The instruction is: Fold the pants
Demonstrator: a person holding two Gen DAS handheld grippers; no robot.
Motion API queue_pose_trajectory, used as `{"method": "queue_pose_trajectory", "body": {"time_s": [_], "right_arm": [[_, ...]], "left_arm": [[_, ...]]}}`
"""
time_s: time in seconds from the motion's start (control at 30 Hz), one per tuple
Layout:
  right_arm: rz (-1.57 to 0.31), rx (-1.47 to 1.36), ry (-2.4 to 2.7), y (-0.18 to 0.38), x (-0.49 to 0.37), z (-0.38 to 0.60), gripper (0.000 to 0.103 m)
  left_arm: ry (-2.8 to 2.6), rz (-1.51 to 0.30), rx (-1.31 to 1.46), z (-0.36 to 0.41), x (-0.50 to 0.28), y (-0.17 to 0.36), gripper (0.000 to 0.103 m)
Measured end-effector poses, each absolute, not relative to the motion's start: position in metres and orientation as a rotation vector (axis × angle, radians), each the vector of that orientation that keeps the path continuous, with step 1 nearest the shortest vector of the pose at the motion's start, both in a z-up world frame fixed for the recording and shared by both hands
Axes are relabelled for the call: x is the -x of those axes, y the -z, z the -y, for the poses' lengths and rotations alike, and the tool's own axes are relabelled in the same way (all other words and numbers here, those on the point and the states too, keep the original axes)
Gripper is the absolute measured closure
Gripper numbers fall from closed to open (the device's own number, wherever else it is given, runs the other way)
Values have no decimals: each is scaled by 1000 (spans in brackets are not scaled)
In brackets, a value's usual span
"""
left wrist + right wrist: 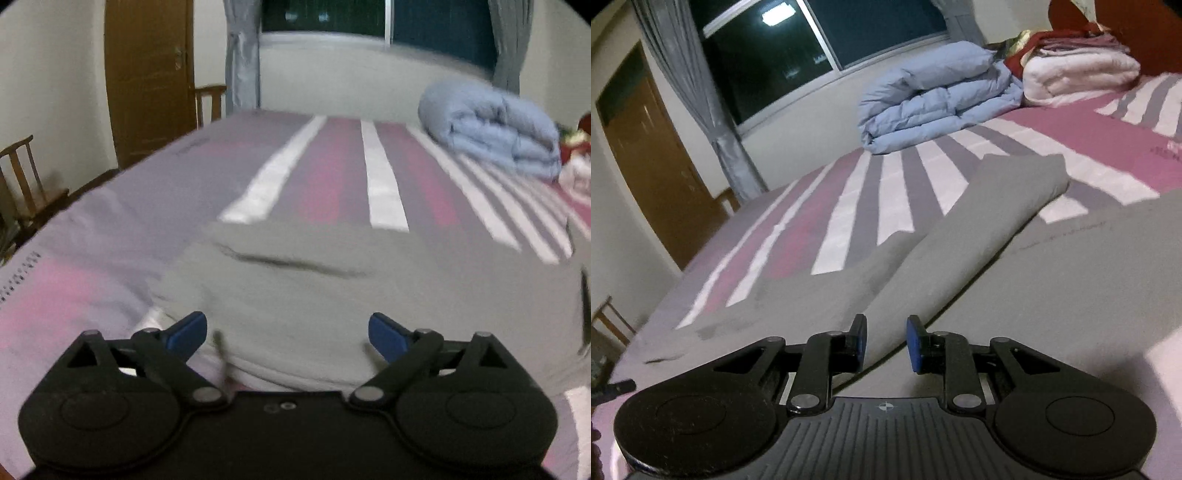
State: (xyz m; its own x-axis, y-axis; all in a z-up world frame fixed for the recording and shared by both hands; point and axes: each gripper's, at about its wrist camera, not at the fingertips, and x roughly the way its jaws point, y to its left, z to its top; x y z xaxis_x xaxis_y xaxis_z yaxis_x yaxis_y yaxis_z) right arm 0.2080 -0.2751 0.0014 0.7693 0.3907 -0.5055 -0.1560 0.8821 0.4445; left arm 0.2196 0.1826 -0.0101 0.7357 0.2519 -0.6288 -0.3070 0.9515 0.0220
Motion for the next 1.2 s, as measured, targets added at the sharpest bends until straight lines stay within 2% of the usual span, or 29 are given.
{"method": "queue_pose_trajectory", "body": {"time_s": [0.17,0.3,0.37,0.43,0.47,0.67,0.7,0.73,0.97,1.2], "right_arm": [[-661,-342,-285,-3,-238,267,79],[-688,-317,-285,1,-265,258,79],[-708,-300,-282,6,-278,253,73],[-707,-268,-253,11,-285,247,51],[-707,-255,-240,13,-288,244,47],[-780,-100,-182,26,-311,223,47],[-793,-50,-179,29,-312,219,51],[-795,-37,-198,29,-312,220,101],[-665,-125,-195,10,-243,262,101],[-717,-270,-152,40,-185,299,101]], "left_arm": [[-361,-722,152,-176,-227,43,14],[-362,-688,249,-192,-214,59,5],[-359,-673,282,-195,-211,64,5],[-369,-667,268,-193,-210,64,5],[-371,-665,264,-191,-210,65,6],[-359,-657,288,-194,-208,68,5],[-358,-657,290,-194,-208,68,5],[-357,-656,292,-195,-207,68,5],[-348,-642,295,-195,-205,68,5],[-347,-637,300,-195,-202,66,5]]}}
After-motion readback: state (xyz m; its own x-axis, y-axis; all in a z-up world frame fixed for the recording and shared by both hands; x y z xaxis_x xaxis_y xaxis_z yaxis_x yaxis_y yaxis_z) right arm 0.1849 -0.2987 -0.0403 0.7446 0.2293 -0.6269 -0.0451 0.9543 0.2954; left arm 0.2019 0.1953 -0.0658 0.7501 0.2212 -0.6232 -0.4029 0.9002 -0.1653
